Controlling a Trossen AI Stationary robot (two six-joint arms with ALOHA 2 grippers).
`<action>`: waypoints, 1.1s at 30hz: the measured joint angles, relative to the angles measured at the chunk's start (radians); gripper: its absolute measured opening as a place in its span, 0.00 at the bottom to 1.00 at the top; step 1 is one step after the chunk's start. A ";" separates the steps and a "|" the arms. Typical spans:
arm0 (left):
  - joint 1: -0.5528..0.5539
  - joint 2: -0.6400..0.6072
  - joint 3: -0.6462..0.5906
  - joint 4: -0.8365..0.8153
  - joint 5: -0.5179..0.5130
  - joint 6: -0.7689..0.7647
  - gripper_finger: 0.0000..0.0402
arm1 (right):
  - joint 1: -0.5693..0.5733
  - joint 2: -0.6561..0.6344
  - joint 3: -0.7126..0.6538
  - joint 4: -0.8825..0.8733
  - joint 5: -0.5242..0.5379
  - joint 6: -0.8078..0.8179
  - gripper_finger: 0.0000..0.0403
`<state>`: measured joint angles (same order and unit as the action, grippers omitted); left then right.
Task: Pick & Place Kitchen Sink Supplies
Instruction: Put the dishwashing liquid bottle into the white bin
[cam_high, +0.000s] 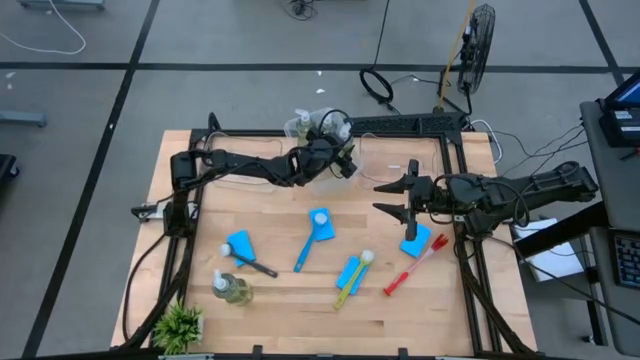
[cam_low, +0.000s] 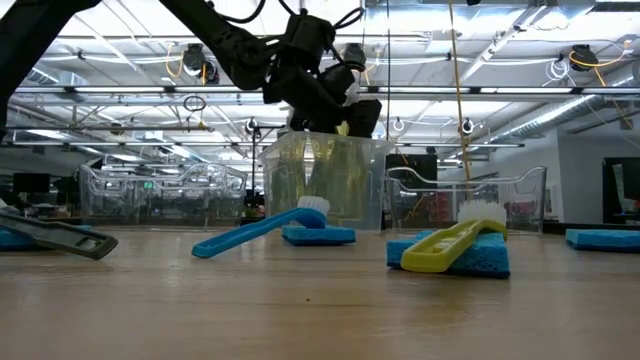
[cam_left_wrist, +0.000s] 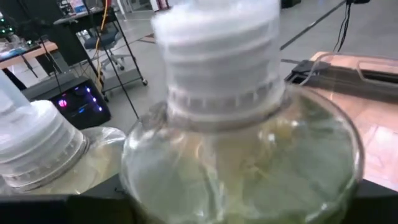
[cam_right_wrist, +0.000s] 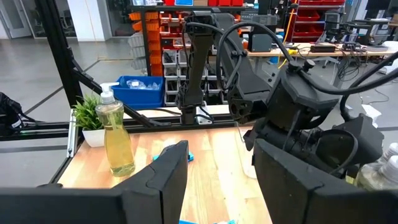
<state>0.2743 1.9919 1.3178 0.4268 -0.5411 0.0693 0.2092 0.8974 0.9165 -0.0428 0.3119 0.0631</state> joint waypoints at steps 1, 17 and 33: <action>0.001 0.000 0.000 -0.005 -0.004 0.002 0.67 | 0.000 0.000 0.000 0.000 0.000 0.000 0.42; 0.000 -0.010 0.002 0.012 -0.063 0.066 0.87 | 0.000 0.000 0.000 0.000 -0.001 0.000 0.42; -0.044 -0.011 0.002 0.336 -0.143 0.369 0.89 | 0.000 0.000 0.000 0.000 -0.001 0.000 0.42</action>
<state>0.2303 1.9804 1.3193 0.7633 -0.6838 0.4380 0.2090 0.8974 0.9162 -0.0427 0.3107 0.0631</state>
